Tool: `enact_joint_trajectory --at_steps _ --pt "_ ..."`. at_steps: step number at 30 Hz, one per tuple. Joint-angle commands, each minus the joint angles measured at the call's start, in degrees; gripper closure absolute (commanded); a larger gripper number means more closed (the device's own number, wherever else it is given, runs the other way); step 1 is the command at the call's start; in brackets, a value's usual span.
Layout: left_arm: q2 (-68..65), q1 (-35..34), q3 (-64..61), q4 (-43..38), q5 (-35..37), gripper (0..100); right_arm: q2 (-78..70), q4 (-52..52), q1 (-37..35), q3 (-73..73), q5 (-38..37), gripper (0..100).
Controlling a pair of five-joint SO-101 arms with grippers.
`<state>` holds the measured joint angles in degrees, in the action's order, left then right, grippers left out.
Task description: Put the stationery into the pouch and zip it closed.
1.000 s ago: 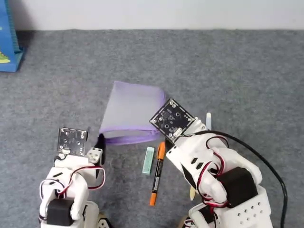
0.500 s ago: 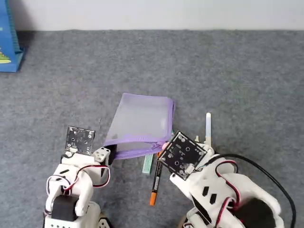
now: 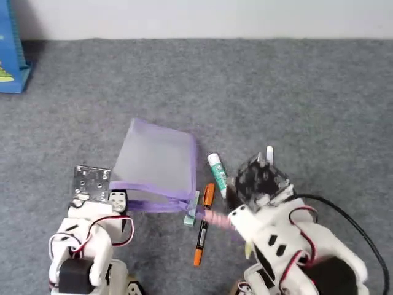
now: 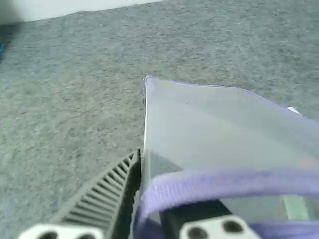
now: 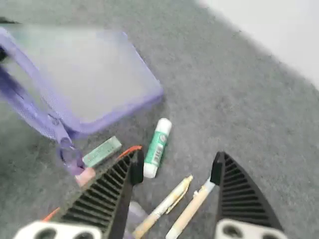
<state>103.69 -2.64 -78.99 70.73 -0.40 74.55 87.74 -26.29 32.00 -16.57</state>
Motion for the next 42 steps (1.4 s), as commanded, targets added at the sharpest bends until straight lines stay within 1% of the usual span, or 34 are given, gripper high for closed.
enact_joint_trajectory --at_steps 1,4,9,15,20,25,38,40,42 --pt "0.79 -1.05 6.11 2.99 0.97 99 -3.65 -1.27 1.45 -0.7 0.88 79.4" --pt "0.79 -1.14 8.4 4.84 1.67 99 -9.8 -2.68 1.54 -0.79 0.97 80.0" --pt "0.79 -1.14 7.96 4.84 1.85 99 -22.81 -8.04 1.54 -0.7 0.88 80.1" --pt "0.79 -1.41 6.64 4.84 1.85 99 -41.19 -18.24 1.54 -0.7 0.88 80.1" --pt "0.79 -6.15 5.05 4.48 1.93 99 -55.69 -28.44 1.98 -0.7 0.79 80.1" --pt "0.79 -6.77 3.65 4.4 1.93 99 -65.27 -36.53 4.09 -1.58 0.79 80.1" --pt "0.79 -6.77 2.86 4.31 1.58 99 -82.33 -36.7 4.26 -11.34 1.05 80.3" --pt "0.79 -6.77 2.86 4.31 1.58 99 -84.09 -36.7 4.0 -12.4 0.88 83.8" --pt "0.79 -6.77 2.86 4.31 1.58 99 -85.41 -36.62 4.0 -13.8 0.79 92.0"
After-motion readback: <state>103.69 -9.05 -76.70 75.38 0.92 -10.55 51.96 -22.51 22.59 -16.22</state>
